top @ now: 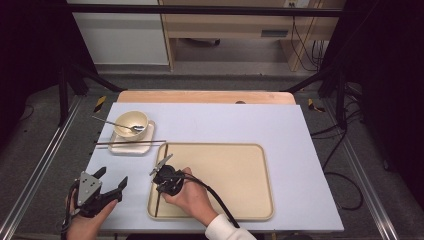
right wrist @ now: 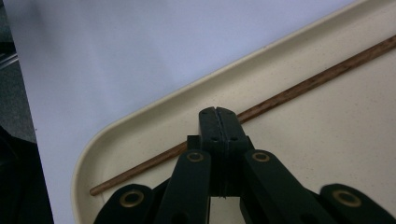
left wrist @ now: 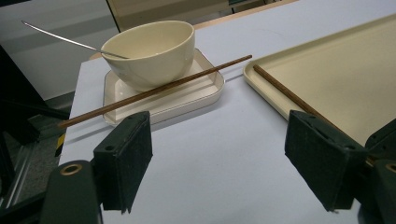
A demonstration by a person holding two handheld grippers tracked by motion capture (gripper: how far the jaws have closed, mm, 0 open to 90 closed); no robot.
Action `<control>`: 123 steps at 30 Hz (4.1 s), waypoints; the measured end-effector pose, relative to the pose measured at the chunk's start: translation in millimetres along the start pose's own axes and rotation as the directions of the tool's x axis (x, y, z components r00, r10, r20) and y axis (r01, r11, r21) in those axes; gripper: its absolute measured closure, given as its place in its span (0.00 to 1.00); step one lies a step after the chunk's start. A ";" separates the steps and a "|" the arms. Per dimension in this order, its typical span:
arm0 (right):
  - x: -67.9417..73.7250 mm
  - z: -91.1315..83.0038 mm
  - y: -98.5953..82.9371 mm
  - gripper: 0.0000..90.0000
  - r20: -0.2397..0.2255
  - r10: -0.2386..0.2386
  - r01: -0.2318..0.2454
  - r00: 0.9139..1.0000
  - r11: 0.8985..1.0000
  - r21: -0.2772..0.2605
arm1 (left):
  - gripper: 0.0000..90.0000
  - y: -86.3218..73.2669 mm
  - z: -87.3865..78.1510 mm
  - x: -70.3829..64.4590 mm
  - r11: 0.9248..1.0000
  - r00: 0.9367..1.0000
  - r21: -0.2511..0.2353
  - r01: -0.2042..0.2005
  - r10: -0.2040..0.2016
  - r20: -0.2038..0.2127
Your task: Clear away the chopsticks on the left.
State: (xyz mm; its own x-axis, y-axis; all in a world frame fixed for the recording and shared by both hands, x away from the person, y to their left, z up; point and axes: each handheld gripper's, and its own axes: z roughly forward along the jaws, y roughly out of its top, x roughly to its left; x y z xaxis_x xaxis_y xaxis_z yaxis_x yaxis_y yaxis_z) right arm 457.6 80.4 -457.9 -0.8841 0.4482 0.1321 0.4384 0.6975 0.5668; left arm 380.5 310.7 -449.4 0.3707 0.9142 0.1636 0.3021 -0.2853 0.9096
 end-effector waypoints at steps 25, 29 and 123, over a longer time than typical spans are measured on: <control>-27.6 -44.7 -25.3 1.00 0.033 0.019 -0.015 0.999 0.993 -0.121 | 0.25 -1.4 1.0 0.7 1.000 1.000 0.012 -0.029 0.029 -0.006; -36.9 -62.6 -43.6 0.92 0.059 0.030 -0.019 0.998 0.983 -0.180 | 0.24 -1.7 2.4 0.1 0.999 0.999 0.017 -0.036 0.036 -0.002; -106.3 -181.1 -226.2 0.26 0.490 0.329 0.079 0.807 0.763 -0.642 | 0.67 46.0 135.4 137.4 0.523 0.697 0.464 -0.715 0.582 0.419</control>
State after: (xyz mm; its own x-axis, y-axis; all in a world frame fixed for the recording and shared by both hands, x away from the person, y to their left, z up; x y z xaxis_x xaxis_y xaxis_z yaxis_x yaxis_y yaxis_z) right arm 423.1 -226.2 -452.9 -0.4899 0.8655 -0.1050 0.1608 0.2080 0.9648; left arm 564.2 384.2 -436.9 0.8019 0.3508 0.4836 0.3005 -0.9364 0.1810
